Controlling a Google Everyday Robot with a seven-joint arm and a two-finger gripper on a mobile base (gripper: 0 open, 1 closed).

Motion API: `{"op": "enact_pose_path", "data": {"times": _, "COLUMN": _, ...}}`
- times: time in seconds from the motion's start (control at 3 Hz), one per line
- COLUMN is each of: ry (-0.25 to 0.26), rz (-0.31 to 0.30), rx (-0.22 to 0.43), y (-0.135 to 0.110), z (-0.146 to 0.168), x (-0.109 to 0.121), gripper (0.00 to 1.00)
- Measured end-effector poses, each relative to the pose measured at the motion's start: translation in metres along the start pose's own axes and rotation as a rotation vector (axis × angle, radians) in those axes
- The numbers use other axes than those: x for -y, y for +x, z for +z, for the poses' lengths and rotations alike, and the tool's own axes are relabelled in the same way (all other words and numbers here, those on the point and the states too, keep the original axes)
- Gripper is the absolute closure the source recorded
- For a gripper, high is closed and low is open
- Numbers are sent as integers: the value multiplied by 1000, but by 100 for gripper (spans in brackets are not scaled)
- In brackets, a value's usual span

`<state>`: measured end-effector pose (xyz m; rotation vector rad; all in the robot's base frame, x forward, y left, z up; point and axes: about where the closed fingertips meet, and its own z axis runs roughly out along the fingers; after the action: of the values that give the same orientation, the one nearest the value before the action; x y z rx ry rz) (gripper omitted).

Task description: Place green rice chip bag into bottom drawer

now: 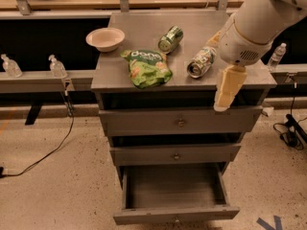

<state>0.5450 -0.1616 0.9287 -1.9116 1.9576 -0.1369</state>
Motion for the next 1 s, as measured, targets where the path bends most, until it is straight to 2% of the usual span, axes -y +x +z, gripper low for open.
{"op": "enact_pose_path", "data": {"times": 0.33, "ry": 26, "rz": -23, "rx": 24, "y": -5, "z": 1, "x": 0, "gripper": 0}}
{"op": "enact_pose_path", "data": {"times": 0.67, "ry": 81, "rz": -135, "rx": 88, "y": -21, "z": 19, "x": -5, "gripper": 0}}
{"op": "enact_pose_path", "data": {"times": 1.0, "ry": 202, "rz": -298, "rx": 145, "y": -50, "z": 38, "x": 20, "gripper": 0}}
